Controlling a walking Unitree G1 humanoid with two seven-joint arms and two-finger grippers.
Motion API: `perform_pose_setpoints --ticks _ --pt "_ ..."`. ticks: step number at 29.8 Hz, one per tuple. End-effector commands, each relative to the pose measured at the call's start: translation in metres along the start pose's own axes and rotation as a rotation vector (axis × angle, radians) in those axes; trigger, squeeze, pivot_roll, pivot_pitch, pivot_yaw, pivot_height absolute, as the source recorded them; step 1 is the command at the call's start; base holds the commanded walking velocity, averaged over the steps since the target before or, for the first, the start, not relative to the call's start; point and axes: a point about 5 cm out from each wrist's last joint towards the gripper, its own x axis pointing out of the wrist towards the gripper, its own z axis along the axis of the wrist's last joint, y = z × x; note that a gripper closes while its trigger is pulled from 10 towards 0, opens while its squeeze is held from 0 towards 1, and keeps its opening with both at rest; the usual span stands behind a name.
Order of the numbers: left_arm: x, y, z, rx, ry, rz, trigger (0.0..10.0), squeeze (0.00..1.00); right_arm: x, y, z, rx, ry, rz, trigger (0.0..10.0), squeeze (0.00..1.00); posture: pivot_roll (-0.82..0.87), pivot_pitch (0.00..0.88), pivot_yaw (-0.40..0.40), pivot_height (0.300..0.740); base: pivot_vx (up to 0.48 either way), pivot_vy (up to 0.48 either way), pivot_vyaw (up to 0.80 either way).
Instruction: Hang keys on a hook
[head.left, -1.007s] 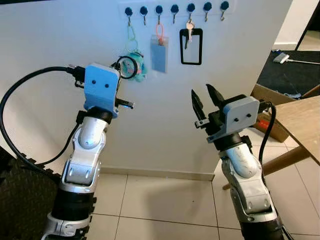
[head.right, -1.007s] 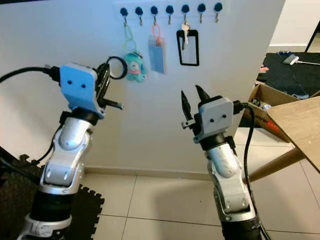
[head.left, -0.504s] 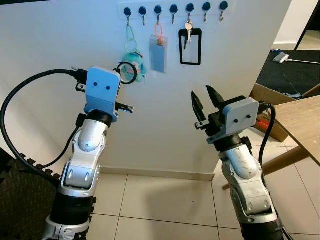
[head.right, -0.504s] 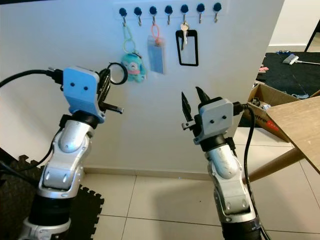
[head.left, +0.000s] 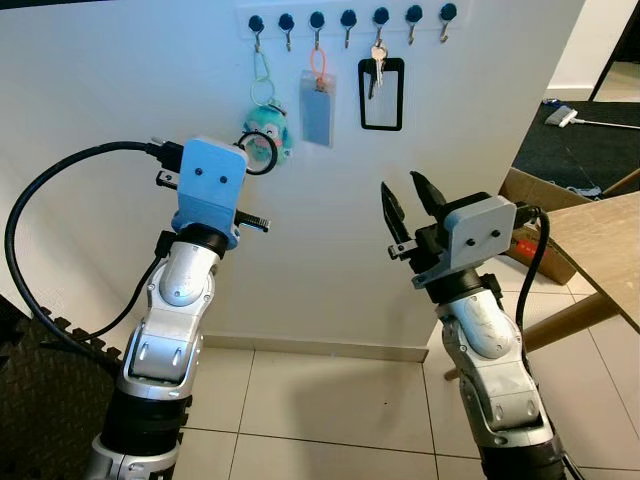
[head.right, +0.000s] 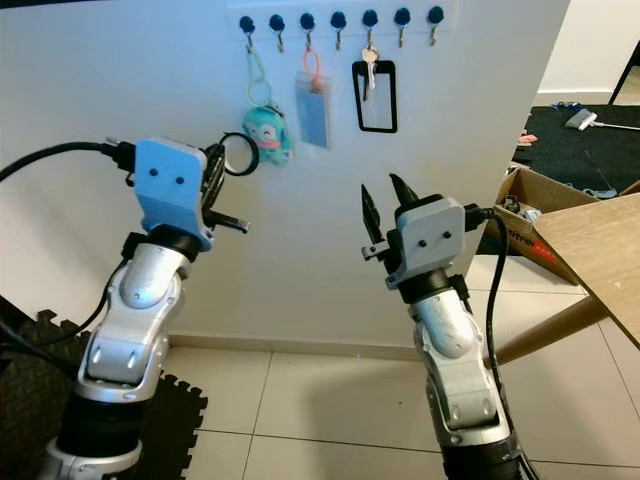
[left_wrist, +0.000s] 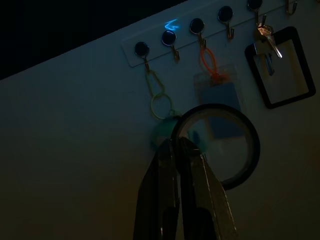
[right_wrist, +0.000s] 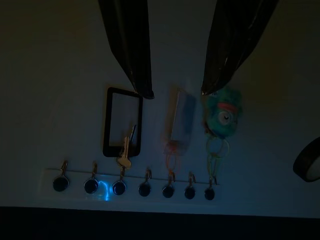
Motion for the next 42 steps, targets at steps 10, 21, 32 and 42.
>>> perform_pose_setpoints --ticks 10,21,32,42 --pt "-0.0034 -0.0021 0.0035 0.011 -0.015 -0.01 10.0 0.0 -0.0009 0.0042 -0.0033 0.009 0.009 0.007 10.0 0.0 0.0 0.176 0.093 0.74 0.377 0.0 0.0" --pt "-0.0037 -0.0014 0.0041 0.011 -0.013 -0.003 10.0 0.0 -0.0009 0.0045 -0.0038 0.01 0.009 0.009 10.0 0.0 0.0 0.175 0.092 0.74 0.47 0.0 0.0" --pt "-0.0046 -0.0002 0.0039 0.004 -0.008 0.004 10.0 0.0 -0.0009 0.0047 -0.0041 0.009 0.009 0.01 10.0 0.0 0.01 0.176 0.092 0.74 0.33 0.0 0.0" --pt "-0.0077 -0.0005 0.0056 -0.006 -0.021 0.002 10.0 0.0 -0.0013 0.0047 -0.0046 0.009 0.009 0.013 10.0 0.0 0.01 0.175 0.092 0.74 0.0 0.0 0.0"
